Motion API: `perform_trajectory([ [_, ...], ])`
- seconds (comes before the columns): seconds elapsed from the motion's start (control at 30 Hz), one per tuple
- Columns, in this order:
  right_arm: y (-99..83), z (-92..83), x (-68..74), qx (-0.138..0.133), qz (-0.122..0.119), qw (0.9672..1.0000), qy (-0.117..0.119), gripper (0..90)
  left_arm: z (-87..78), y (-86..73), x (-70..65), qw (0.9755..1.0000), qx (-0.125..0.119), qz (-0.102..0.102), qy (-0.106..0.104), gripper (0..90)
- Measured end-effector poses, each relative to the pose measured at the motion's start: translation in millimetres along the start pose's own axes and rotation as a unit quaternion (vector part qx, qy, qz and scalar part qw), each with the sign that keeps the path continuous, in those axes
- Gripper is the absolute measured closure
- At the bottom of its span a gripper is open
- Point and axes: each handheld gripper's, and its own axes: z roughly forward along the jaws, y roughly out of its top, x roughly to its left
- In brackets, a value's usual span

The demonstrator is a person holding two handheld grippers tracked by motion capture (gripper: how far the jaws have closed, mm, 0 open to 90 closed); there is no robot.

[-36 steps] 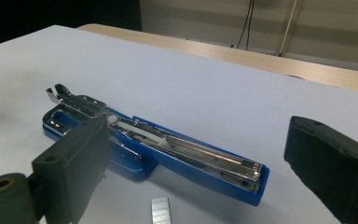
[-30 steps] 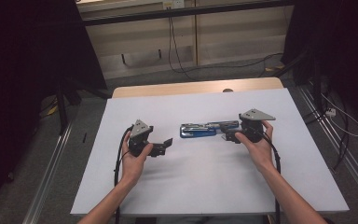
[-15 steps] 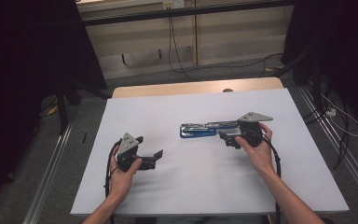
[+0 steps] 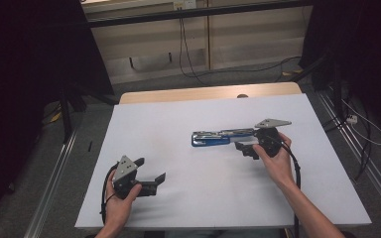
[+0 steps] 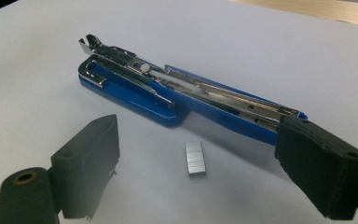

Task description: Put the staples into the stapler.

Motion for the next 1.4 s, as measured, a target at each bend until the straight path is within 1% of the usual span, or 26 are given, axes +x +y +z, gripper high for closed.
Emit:
perform_trajectory([
  [0.07, 0.3, 0.0, -0.2, 0.003, -0.003, 1.0000, 0.002, 12.4, -1.0, -1.0, -0.4, 1.0000, 0.003, -0.001, 0.002, 4.6],
  [0.13, 0.9, 0.2, -0.9, 0.012, -0.007, 0.9998, 0.012, 9.5, 2.1, 0.2, -1.5, 1.0000, 0.005, 0.001, 0.000, 4.6],
  [0.2, 1.5, 0.1, -2.2, 0.031, -0.012, 0.9993, 0.018, 10.2, 5.5, 1.7, -3.3, 0.9999, 0.006, 0.006, -0.007, 4.6],
  [0.23, 1.5, -0.2, -3.0, 0.037, -0.013, 0.9991, 0.015, 10.5, 6.6, 2.3, -4.2, 0.9999, 0.002, 0.007, -0.010, 4.5],
  [0.27, 1.5, -0.6, -4.7, 0.046, -0.011, 0.9987, 0.018, 12.8, 7.2, 2.7, -5.1, 0.9999, 0.003, 0.009, -0.011, 4.6],
  [0.33, 1.7, -1.0, -5.2, 0.050, -0.013, 0.9985, 0.019, 13.4, 7.9, 2.4, -5.9, 0.9998, 0.005, 0.015, -0.010, 4.6],
  [0.4, 2.5, -0.5, -6.1, 0.060, -0.016, 0.9977, 0.027, 16.2, 8.5, 1.7, -5.7, 0.9998, 0.006, 0.012, -0.012, 4.6],
  [0.47, 3.4, 1.2, -5.9, 0.078, -0.025, 0.9961, 0.034, 21.3, 9.4, 1.4, -5.5, 0.9998, 0.011, 0.017, -0.008, 4.6],
  [0.5, 3.8, 2.9, -5.1, 0.086, -0.036, 0.9951, 0.034, 24.0, 10.5, 1.3, -5.4, 0.9997, 0.015, 0.018, -0.008, 4.6],
  [0.53, 3.7, 4.8, -4.5, 0.094, -0.043, 0.9939, 0.039, 27.2, 11.6, 1.2, -5.1, 0.9996, 0.018, 0.017, -0.010, 4.6],
  [0.57, 3.6, 6.7, -4.2, 0.100, -0.040, 0.9931, 0.047, 28.9, 12.5, 1.0, -5.1, 0.9997, 0.017, 0.017, -0.009, 4.6],
  [0.6, 3.5, 8.6, -3.8, 0.108, -0.042, 0.9920, 0.049, 30.2, 13.2, 1.1, -5.3, 0.9996, 0.018, 0.019, -0.009, 4.6],
  [0.63, 3.5, 10.7, -3.5, 0.113, -0.046, 0.9913, 0.050, 33.2, 13.9, 1.3, -5.4, 0.9996, 0.018, 0.020, -0.011, 4.6],
  [0.7, 4.8, 14.2, -3.5, 0.124, -0.053, 0.9890, 0.059, 39.2, 14.3, 1.7, -6.0, 0.9995, 0.018, 0.021, -0.012, 4.6],
  [0.77, 7.6, 17.1, -3.2, 0.133, -0.055, 0.9876, 0.063, 41.2, 14.5, 1.7, -6.3, 0.9994, 0.019, 0.026, -0.013, 4.6],
  [0.83, 10.3, 20.2, -2.9, 0.147, -0.060, 0.9847, 0.072, 42.6, 14.6, 1.2, -7.3, 0.9994, 0.020, 0.022, -0.016, 4.6],
  [0.87, 11.5, 21.5, -2.6, 0.154, -0.063, 0.9836, 0.071, 42.8, 14.6, 1.2, -7.4, 0.9994, 0.020, 0.023, -0.016, 4.6],
  [0.93, 14.0, 23.5, -1.7, 0.161, -0.071, 0.9820, 0.068, 47.0, 14.8, 1.2, -7.9, 0.9994, 0.020, 0.023, -0.018, 4.6],
  [0.97, 14.8, 24.9, -2.0, 0.167, -0.077, 0.9806, 0.069, 47.1, 15.0, 1.4, -7.5, 0.9993, 0.020, 0.028, -0.017, 4.6],
  [1.07, 16.9, 29.6, -3.4, 0.180, -0.082, 0.9776, 0.072, 49.8, 15.6, 1.8, -7.8, 0.9992, 0.020, 0.028, -0.018, 4.6],
  [1.1, 17.5, 30.7, -3.8, 0.183, -0.081, 0.9773, 0.070, 49.9, 16.2, 1.5, -8.3, 0.9993, 0.020, 0.024, -0.020, 4.6],
  [1.23, 20.7, 35.3, -6.0, 0.183, -0.090, 0.9765, 0.068, 49.9, 16.5, 1.3, -8.4, 0.9992, 0.022, 0.028, -0.021, 4.6],
  [1.3, 22.4, 37.0, -6.6, 0.189, -0.091, 0.9754, 0.066, 52.2, 16.5, 1.3, -8.1, 0.9991, 0.022, 0.026, -0.023, 4.6],
  [1.37, 23.4, 38.8, -6.9, 0.196, -0.096, 0.9733, 0.070, 55.6, 16.5, 1.2, -7.8, 0.9993, 0.020, 0.019, -0.023, 4.6],
  [1.4, 23.6, 41.1, -6.1, 0.205, -0.101, 0.9712, 0.066, 58.5, 16.3, 1.2, -7.4, 0.9993, 0.020, 0.021, -0.022, 4.6],
])
